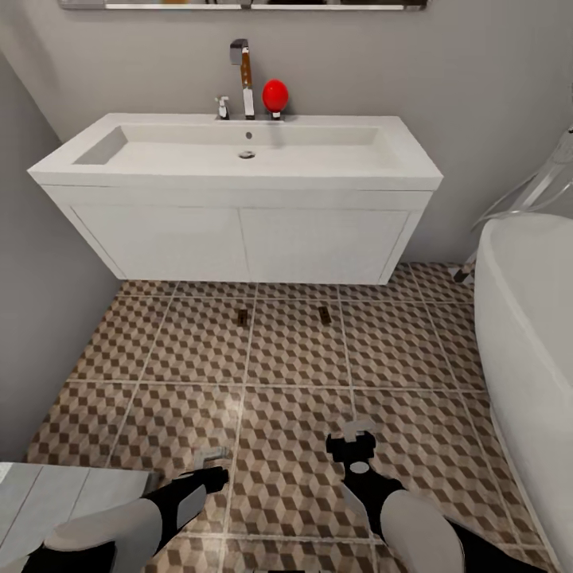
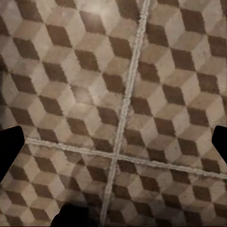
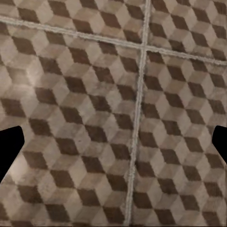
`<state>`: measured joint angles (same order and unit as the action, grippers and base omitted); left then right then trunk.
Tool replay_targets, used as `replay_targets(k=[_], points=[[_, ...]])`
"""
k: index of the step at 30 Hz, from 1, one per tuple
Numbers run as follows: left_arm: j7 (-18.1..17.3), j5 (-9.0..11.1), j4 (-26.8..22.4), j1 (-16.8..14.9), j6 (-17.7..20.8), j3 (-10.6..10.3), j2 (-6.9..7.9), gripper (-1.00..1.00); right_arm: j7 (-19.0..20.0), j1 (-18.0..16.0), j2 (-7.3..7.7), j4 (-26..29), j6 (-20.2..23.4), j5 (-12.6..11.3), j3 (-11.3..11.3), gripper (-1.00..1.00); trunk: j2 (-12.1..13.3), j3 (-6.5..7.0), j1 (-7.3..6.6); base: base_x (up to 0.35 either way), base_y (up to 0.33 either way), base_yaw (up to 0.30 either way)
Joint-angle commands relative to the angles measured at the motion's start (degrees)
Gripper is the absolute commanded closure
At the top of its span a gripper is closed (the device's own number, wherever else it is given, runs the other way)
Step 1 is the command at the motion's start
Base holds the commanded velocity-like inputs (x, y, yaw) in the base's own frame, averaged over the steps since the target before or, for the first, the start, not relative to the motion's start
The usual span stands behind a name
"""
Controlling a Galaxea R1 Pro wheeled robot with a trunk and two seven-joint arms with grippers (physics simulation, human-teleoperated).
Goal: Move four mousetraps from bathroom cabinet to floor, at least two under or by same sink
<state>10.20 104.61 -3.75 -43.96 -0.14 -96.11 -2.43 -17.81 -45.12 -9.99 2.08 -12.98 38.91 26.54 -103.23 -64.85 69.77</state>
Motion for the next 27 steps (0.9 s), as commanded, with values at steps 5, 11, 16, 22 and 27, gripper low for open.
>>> replay_targets(k=[5, 11, 16, 22, 27], points=[[0.39, 0.41, -0.07, 1.89, 0.04, -0.48, 0.55, -1.0, -0.21, 5.08, -0.01, -0.05, -1.18, 5.49, 0.44, -1.0, 2.01, 0.88, -1.11, 0.0, 0.0, 0.0], [0.35, 0.42, 0.04, 6.95, 0.01, -0.48, 2.08, -1.0, -0.19, 10.39, -0.01, -0.19, -3.08, 7.96, 0.51, -1.0, 4.41, 2.31, -2.43, 0.0, 0.0, 0.0], [0.35, 0.42, 0.1, 10.38, -0.05, -0.48, 2.41, -1.0, -0.21, 12.49, -0.01, -0.97, -4.04, 8.2, 0.52, -1.0, 6.42, 3.64, -3.52, 0.0, 0.0, 0.0], [0.35, 0.42, 0.13, 15.0, -0.09, -0.48, 2.54, -1.0, -0.17, 16.18, -0.01, -2.07, -6.22, 8.32, 0.53, -1.0, 8.82, 5.25, -4.84, 0.0, 0.0, 0.0], [0.35, 0.42, 0.14, 17.96, -0.12, -0.49, 2.63, -1.0, -0.14, 19.43, -0.01, -2.16, -7.97, 8.29, 0.53, -1.0, 10.83, 6.6, -5.94, 0.0, 0.0, 0.0]])
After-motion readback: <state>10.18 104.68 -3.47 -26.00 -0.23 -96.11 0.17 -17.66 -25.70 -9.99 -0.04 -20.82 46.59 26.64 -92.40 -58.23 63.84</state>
